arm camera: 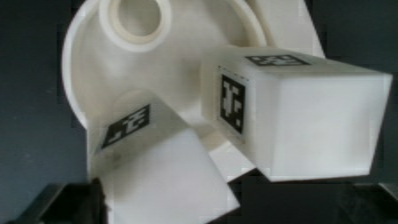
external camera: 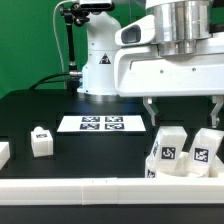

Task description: Assemble stool

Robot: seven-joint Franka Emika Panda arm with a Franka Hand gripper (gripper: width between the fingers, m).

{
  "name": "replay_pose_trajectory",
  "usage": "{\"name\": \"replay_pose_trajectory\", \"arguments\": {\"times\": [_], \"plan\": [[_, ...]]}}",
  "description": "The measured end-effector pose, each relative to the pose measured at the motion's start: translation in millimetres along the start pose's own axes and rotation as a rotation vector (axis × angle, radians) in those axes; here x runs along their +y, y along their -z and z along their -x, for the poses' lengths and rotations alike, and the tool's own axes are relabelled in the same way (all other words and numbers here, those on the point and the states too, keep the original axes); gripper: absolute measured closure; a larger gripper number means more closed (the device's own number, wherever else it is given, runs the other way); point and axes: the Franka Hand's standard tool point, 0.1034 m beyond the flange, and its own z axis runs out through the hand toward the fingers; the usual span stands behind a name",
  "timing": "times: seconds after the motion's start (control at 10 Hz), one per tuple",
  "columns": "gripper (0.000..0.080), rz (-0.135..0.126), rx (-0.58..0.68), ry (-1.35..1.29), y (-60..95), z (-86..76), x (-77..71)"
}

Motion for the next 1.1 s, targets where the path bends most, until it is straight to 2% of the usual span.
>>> {"name": "replay_pose_trajectory", "arguments": {"times": [0.4,0.7,1.1], "plan": [[0.0150,0.006,0.001,0.238,-0.9,-1.1,2.4],[0.0150,0.029,0.011,0.665,1.4,-6.3,6.5],[0.0150,0.053,-0.024,1.035,-0.4,-6.1,16.9]]}}
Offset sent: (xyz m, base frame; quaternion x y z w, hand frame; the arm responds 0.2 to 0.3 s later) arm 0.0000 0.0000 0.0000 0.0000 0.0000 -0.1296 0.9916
